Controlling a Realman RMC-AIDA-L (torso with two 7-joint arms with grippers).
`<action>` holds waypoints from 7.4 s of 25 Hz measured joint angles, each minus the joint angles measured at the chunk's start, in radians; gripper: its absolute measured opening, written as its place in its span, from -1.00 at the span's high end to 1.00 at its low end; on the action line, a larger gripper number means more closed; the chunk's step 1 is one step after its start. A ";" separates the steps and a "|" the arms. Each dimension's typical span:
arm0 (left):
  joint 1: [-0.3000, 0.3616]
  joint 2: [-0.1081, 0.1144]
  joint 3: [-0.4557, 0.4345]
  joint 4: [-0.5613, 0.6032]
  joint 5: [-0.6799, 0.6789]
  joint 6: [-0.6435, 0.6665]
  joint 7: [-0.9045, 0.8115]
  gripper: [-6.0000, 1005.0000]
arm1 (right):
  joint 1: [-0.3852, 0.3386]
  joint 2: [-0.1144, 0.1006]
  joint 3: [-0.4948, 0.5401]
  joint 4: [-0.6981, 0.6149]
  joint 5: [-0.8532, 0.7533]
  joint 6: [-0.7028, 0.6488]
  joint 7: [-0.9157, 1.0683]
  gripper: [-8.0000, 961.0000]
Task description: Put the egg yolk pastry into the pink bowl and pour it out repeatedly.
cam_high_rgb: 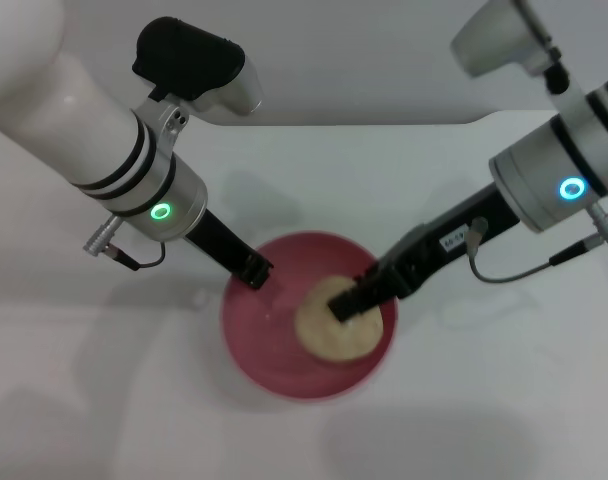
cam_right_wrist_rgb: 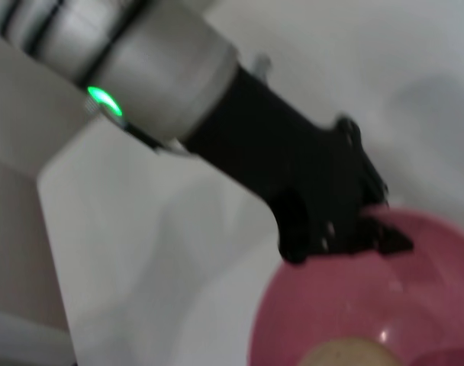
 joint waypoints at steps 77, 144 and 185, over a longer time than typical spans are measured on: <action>0.452 0.008 0.476 0.148 -0.773 -1.435 1.062 0.99 | -0.218 -0.031 0.691 -0.096 -0.306 -0.038 0.057 -0.04; 0.251 0.015 -0.388 0.208 0.052 0.098 0.080 0.99 | -0.204 -0.008 0.049 0.213 0.228 0.446 -0.327 0.32; 0.036 0.008 -0.002 0.141 -0.032 -0.047 0.008 0.99 | -0.226 -0.012 0.237 -0.161 0.125 -0.031 -0.201 -0.13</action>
